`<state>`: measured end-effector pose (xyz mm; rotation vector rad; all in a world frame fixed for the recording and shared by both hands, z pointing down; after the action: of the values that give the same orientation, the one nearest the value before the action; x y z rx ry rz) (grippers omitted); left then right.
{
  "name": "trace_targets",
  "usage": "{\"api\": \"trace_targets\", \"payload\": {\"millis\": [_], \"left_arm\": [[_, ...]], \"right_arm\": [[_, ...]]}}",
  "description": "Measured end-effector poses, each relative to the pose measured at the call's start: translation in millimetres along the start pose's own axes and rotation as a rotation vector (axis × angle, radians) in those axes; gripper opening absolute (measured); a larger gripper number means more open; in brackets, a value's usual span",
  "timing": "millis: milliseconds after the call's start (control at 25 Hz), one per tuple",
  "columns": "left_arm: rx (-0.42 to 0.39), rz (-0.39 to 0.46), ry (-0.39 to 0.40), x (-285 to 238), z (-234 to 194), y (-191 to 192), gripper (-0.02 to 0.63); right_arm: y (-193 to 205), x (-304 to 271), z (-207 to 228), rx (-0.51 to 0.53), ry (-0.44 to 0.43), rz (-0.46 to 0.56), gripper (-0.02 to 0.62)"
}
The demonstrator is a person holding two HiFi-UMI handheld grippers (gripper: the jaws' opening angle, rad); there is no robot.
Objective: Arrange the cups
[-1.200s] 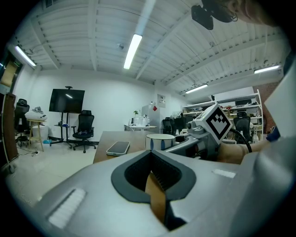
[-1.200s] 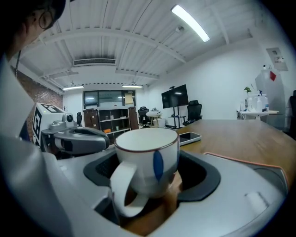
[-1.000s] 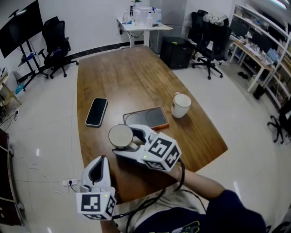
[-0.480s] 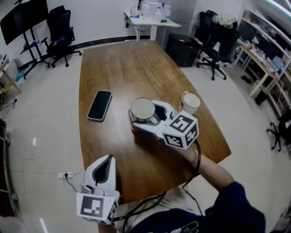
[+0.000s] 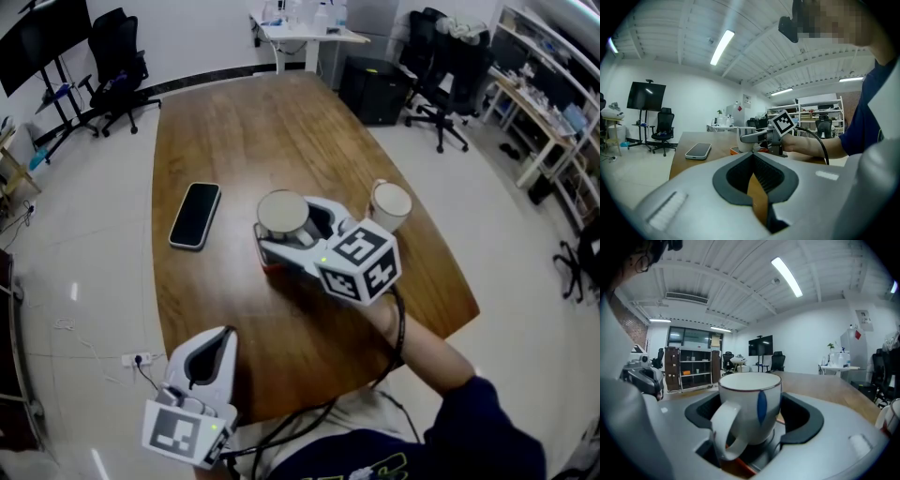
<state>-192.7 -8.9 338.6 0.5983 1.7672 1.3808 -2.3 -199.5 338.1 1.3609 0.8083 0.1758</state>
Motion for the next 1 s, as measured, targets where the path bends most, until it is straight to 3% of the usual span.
{"api": "trace_targets", "payload": {"millis": [200, 320, 400, 560, 720, 800, 920, 1000], "left_arm": [[-0.035, -0.01, 0.031, -3, -3, 2, 0.003], [-0.028, -0.014, 0.015, -3, -4, 2, 0.003], [-0.023, -0.013, 0.004, -2, -4, 4, 0.003], [-0.024, -0.017, 0.027, -4, -1, 4, 0.003], [-0.029, -0.018, 0.034, -6, -1, 3, 0.003], [-0.034, -0.016, 0.023, -6, -1, 2, 0.003], [-0.033, -0.009, 0.004, -8, -5, 1, 0.003], [-0.029, -0.009, -0.003, -9, -7, 3, 0.003]], "right_arm": [[3, -5, -3, 0.058, 0.037, 0.013, 0.408], [2, -5, -8, 0.079, 0.035, 0.029, 0.484], [-1, 3, -8, 0.092, 0.057, 0.08, 0.526], [5, 40, -5, 0.064, 0.095, 0.19, 0.53], [37, 63, -18, -0.063, -0.042, 0.12, 0.519], [49, 84, -27, -0.055, -0.072, 0.101, 0.458], [62, 117, -26, -0.066, -0.025, 0.118, 0.279], [69, 130, -17, -0.074, 0.01, 0.115, 0.114]]}}
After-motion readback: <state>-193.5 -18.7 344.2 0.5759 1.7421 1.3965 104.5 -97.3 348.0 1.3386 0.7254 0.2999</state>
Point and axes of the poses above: the fingertips, and each gripper's own axes: x backward along the fingers, z to its right, y out of its underside, the point moved 9 cm from there along x, backward along the fingers, and after that the axes turned 8 degrees about -z, right-handed, at the moved point
